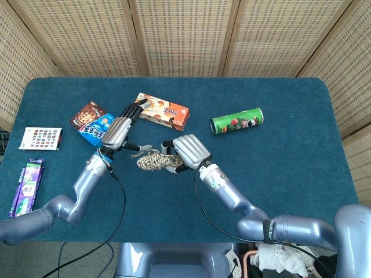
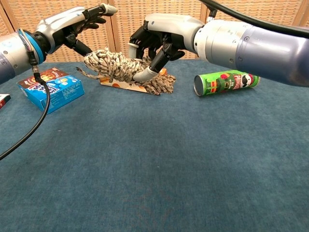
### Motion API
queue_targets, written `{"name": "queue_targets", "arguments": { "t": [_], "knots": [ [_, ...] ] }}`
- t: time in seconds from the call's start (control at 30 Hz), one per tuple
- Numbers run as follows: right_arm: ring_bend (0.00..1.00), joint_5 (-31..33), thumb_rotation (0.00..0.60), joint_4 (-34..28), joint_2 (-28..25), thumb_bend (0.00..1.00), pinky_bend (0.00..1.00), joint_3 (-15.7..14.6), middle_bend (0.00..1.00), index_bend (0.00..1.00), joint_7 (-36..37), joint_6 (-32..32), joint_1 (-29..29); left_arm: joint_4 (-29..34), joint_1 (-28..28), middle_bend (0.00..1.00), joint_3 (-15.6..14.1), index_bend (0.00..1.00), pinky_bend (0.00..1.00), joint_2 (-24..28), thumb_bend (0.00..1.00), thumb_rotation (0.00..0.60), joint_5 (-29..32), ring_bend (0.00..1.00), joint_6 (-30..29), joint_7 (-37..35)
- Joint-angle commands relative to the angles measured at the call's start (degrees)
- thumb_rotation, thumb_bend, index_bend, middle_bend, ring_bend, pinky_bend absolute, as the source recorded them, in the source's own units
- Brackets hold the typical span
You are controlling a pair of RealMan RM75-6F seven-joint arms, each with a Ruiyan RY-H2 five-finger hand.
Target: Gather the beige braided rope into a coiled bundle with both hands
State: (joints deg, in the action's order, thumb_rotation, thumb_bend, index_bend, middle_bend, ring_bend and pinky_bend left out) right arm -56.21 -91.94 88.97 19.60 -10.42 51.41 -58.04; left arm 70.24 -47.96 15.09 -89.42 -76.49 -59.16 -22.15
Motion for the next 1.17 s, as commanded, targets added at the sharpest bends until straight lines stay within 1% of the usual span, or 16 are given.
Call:
{"name": "queue_targets", "arguments": {
  "t": [0.03,0.23,0.33,0.5,0.57,0.6,0.7,0.73,0.83,1.03,1.1,1.17],
  "knots": [
    [0.59,-0.09,0.600,-0.13,-0.22,0.75,0.99,-0.05,0.78,0.66,0.04,0.05,0.06,0.32,0.31,0.00,-0.42,0.00,0.00,1.30,0.00,0.600,0.50,0.00,0.98,2.14],
    [0.59,-0.07,0.600,-0.76,-0.78,0.75,0.99,-0.14,0.78,0.66,-0.46,0.37,0.10,0.60,1.07,0.00,-1.41,0.00,0.00,3.32,0.00,0.600,-0.44,0.00,0.80,3.93],
    [0.59,0.17,0.600,-1.01,-1.18,0.75,0.99,-0.23,0.78,0.66,-1.09,0.65,0.12,0.76,2.40,0.00,-2.10,0.00,0.00,5.20,0.00,0.600,-1.04,0.00,-0.52,5.07],
    [0.59,0.37,0.600,-1.29,-1.86,0.75,0.99,-0.46,0.78,0.66,-1.82,1.01,0.28,2.56,5.86,0.00,-3.00,0.00,0.00,8.77,0.00,0.600,-0.50,0.00,-4.00,9.53],
    [0.59,0.41,0.600,-1.44,-2.19,0.75,0.99,-0.55,0.78,0.66,-2.01,1.17,0.41,4.07,8.38,0.00,-3.77,0.00,0.00,11.18,0.00,0.600,0.82,0.00,-5.86,13.69],
    [0.59,0.35,0.600,-1.61,-2.45,0.75,0.99,-0.67,0.78,0.66,-2.27,1.27,0.47,6.77,10.57,0.00,-4.30,0.00,0.00,13.17,0.00,0.600,2.15,0.00,-7.61,17.05],
    [0.59,0.29,0.600,-2.05,-2.91,0.75,0.99,-0.92,0.78,0.66,-2.90,1.53,0.58,13.07,14.55,0.00,-4.89,0.00,0.00,16.87,0.00,0.600,5.70,0.00,-10.63,23.11],
    [0.59,0.42,0.600,-2.36,-3.12,0.75,0.99,-1.00,0.78,0.66,-3.12,1.67,0.67,15.97,16.77,0.00,-5.25,0.00,0.00,18.64,0.00,0.600,7.77,0.00,-12.37,25.48],
    [0.58,0.92,0.600,-3.27,-3.63,0.75,0.99,-1.16,0.78,0.66,-3.62,2.01,0.93,22.04,21.93,0.00,-6.20,0.00,0.00,21.91,0.00,0.600,10.82,0.00,-17.91,29.74],
    [0.58,1.70,0.600,-4.67,-4.20,0.75,0.99,-1.31,0.78,0.66,-4.76,2.75,1.11,27.90,29.52,0.00,-8.14,0.00,0.00,23.65,0.00,0.600,12.79,0.00,-26.51,32.84],
    [0.58,1.90,0.600,-5.50,-4.33,0.75,0.99,-1.30,0.78,0.66,-5.18,3.35,1.25,30.43,31.91,0.00,-9.22,0.00,0.00,24.91,0.00,0.600,13.75,0.00,-28.36,35.11],
    [0.59,2.00,0.600,-6.10,-4.37,0.75,0.99,-1.41,0.78,0.66,-5.35,3.78,1.45,31.23,32.74,0.00,-9.57,0.00,0.00,25.33,0.00,0.600,13.06,0.00,-29.45,36.40]
  ]
}}
